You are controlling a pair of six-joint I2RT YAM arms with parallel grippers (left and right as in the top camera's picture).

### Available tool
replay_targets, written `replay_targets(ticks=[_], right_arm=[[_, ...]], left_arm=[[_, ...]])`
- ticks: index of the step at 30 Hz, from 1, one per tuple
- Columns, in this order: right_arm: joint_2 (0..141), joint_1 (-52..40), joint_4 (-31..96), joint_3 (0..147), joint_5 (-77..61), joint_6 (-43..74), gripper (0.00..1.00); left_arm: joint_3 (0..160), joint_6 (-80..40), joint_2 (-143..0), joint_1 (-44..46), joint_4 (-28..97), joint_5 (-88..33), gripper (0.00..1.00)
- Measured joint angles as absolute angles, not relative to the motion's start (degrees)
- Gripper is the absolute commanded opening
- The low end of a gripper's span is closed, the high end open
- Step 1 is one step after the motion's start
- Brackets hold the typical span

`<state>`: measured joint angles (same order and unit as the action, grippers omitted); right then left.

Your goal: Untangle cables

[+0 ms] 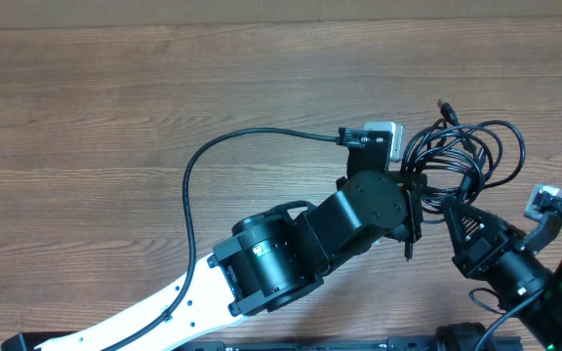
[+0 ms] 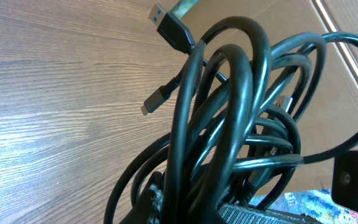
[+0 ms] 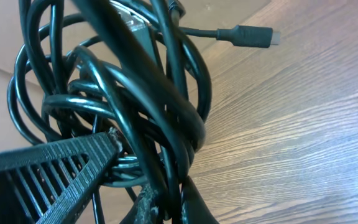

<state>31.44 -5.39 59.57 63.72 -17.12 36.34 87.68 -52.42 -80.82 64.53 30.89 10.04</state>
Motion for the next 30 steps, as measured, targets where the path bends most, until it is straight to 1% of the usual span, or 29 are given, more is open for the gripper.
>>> replay_targets(ticks=[12, 22, 30], right_arm=[[31.51, -5.21, 64.20, 63.72, -29.87, 13.19, 0.04], [31.53, -4.91, 70.11, 63.96, -31.11, 6.04, 0.04], [31.57, -4.89, 71.79, 64.25, -31.09, 3.90, 0.04]], left_arm=[[87.66, -58.37, -80.82, 65.30, 31.68, 14.15, 0.04], [86.26, -61.08, -80.82, 66.04, 29.30, 13.98, 0.04], [85.60, -61.39, -81.12, 66.41, 26.85, 14.33, 0.04]])
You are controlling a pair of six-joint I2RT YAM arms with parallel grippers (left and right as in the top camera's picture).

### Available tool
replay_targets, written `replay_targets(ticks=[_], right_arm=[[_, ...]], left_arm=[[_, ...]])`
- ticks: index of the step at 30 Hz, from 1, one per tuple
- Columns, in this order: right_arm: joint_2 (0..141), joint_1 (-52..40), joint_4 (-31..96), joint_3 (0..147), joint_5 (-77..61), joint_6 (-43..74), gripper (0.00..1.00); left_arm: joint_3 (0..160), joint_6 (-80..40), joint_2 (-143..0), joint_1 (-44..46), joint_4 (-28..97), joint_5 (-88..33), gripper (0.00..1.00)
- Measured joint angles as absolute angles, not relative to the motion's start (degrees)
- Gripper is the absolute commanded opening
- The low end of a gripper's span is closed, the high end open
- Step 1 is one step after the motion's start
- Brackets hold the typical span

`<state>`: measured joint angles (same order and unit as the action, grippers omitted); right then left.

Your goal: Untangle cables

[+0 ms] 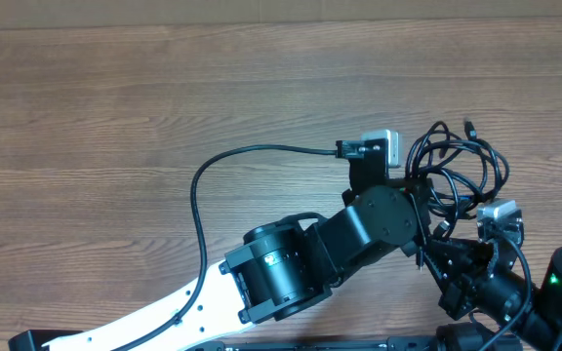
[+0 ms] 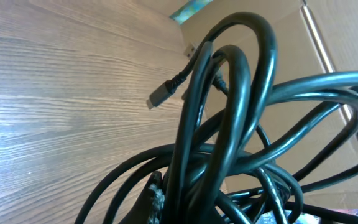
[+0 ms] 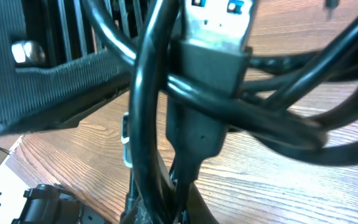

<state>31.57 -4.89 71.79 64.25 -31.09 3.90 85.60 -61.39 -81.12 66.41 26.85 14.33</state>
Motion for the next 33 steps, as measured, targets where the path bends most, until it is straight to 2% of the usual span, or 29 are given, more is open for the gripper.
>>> replay_targets(ticks=[7, 14, 15, 16, 17, 18, 23, 24, 29, 33], right_arm=[[31.68, -4.86, 73.10, 64.51, -29.04, 3.79, 0.04], [31.66, -5.04, 75.55, 64.93, -16.64, 13.37, 0.05], [31.66, -5.04, 75.70, 64.93, -15.33, 14.76, 0.17], [31.66, -5.23, 75.85, 64.93, -14.11, 16.05, 0.22], [31.68, -5.34, 77.97, 64.88, -12.08, 17.63, 0.23], [31.48, -5.34, 80.79, 63.68, -8.75, 20.34, 0.41], [31.55, -5.34, 80.60, 63.59, -4.51, 25.43, 0.63], [31.55, -5.34, 80.64, 63.59, -4.01, 26.68, 0.70], [31.55, -5.34, 79.83, 63.59, -5.50, 28.08, 0.79], [31.55, -5.34, 75.57, 63.59, -9.28, 28.51, 0.79]], left_arm=[[85.45, -61.45, -81.41, 66.41, 25.69, 14.37, 0.04], [84.93, -61.56, -81.89, 66.41, 24.40, 14.35, 0.04], [84.88, -61.56, -81.89, 66.43, 24.40, 14.35, 0.04], [84.86, -61.56, -81.89, 66.43, 24.38, 14.35, 0.04], [84.86, -61.58, -81.89, 66.48, 23.79, 15.64, 0.04], [85.27, -61.58, -81.52, 65.84, 21.52, 18.39, 0.04], [86.52, -61.25, -78.43, 64.62, 21.45, 23.62, 0.04], [86.59, -61.04, -78.19, 64.69, 21.43, 24.12, 0.04], [86.61, -59.83, -78.11, 64.66, 24.27, 26.72, 0.04], [86.61, -59.81, -78.11, 64.66, 25.30, 27.27, 0.04]])
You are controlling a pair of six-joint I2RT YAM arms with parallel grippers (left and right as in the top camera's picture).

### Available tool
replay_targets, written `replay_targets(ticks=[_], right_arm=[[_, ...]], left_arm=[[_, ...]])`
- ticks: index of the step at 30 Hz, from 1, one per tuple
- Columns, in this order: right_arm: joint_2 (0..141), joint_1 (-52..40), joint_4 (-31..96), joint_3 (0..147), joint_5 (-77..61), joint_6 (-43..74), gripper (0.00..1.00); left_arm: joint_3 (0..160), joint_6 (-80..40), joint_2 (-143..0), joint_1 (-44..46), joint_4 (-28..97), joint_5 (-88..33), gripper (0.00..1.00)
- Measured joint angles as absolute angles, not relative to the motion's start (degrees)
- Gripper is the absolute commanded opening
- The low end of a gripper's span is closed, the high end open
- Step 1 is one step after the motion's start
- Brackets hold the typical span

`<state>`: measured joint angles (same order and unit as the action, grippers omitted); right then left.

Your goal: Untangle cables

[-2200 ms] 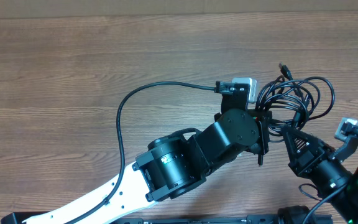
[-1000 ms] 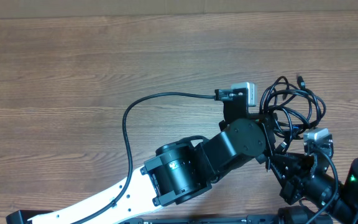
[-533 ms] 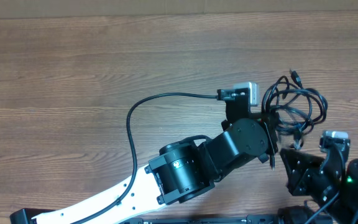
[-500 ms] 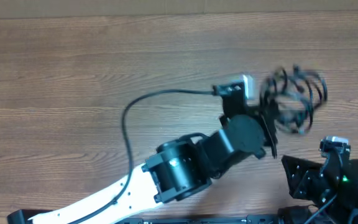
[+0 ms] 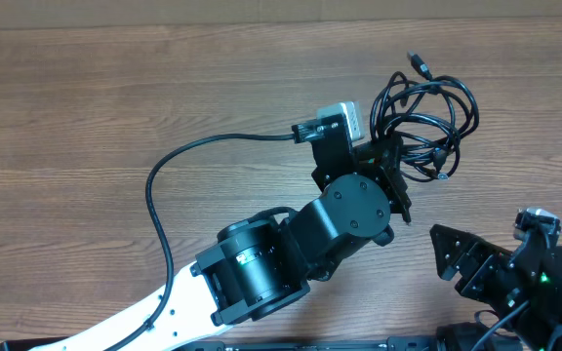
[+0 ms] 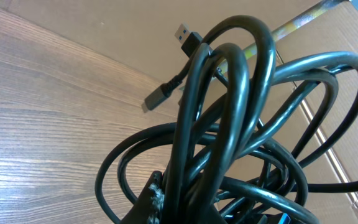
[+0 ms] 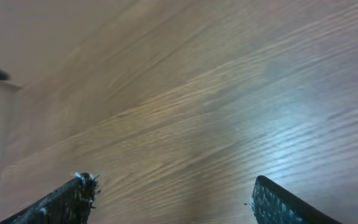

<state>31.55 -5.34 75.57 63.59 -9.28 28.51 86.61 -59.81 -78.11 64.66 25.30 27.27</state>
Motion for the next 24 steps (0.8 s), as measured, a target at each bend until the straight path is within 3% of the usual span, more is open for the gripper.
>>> replay_targets(ticks=[7, 16, 24], right_arm=[[31.55, -5.34, 66.70, 63.57, -10.74, 28.56, 0.81], [31.55, -5.34, 57.84, 63.57, -10.76, 28.47, 0.83], [31.55, -5.34, 56.51, 63.57, -6.55, 28.45, 0.83]], left_arm=[[86.61, -65.52, -78.11, 64.69, 28.12, 26.85, 0.04], [86.61, -89.14, -78.11, 64.69, 29.15, 22.37, 0.04], [86.61, -95.72, -78.11, 64.66, 27.51, 14.22, 0.04]])
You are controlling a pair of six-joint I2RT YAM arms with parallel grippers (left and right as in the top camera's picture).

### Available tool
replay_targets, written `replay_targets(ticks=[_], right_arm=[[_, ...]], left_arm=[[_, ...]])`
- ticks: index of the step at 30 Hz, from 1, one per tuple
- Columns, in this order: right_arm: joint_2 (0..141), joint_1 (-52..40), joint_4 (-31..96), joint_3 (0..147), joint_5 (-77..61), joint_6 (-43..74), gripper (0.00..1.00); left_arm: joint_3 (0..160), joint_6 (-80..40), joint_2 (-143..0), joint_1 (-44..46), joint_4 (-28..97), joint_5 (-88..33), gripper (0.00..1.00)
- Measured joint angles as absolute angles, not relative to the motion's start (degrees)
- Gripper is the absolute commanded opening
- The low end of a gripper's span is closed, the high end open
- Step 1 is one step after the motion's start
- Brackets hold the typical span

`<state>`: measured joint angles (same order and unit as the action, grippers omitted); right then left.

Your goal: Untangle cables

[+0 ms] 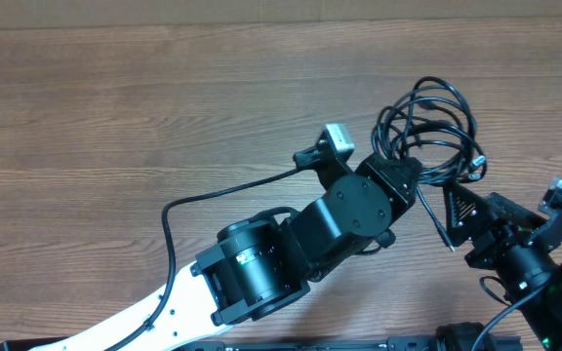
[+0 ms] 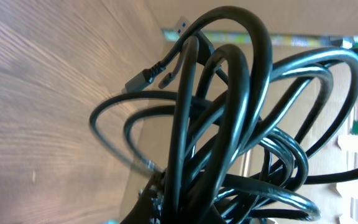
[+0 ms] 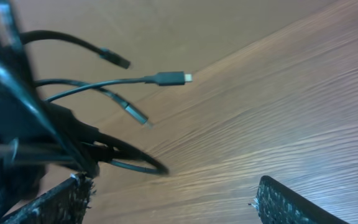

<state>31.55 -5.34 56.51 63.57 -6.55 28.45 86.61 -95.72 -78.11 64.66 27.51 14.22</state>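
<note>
A tangled bundle of black cables (image 1: 431, 136) hangs over the right side of the wooden table, held up by my left gripper (image 1: 410, 180), which is shut on it. In the left wrist view the loops (image 2: 229, 124) fill the frame above the gripper (image 2: 182, 208). Loose plug ends (image 3: 166, 78) dangle in the right wrist view. My right gripper (image 1: 468, 226) is open just below and right of the bundle, its fingers (image 3: 61, 202) wide apart with nothing between them.
The left arm's own black lead (image 1: 222, 190) curves across the table (image 1: 115, 117) to its wrist. A cardboard wall runs along the table's far edge.
My left gripper has turned and carried the bundle a little right and toward the front. My open right gripper has moved up from the front edge to just below the bundle.
Both grippers first held the tangle at the right. Then my right gripper held it nearer the front edge, a USB plug against its camera. Later it was open and apart, near the front edge, while the left held the bundle farther back. Now the right is close again.
</note>
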Motion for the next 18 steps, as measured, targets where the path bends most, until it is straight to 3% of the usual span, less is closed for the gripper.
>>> replay_targets(ticks=[9, 18], right_arm=[[31.55, -5.34, 64.03, 63.57, 10.66, 28.45, 0.83], [31.55, -5.34, 66.19, 63.57, 10.81, 28.51, 0.83]], left_arm=[[86.61, -96.09, -78.11, 63.61, 25.87, 3.53, 0.04], [86.61, -96.09, -78.11, 54.54, 26.24, -8.64, 0.04]])
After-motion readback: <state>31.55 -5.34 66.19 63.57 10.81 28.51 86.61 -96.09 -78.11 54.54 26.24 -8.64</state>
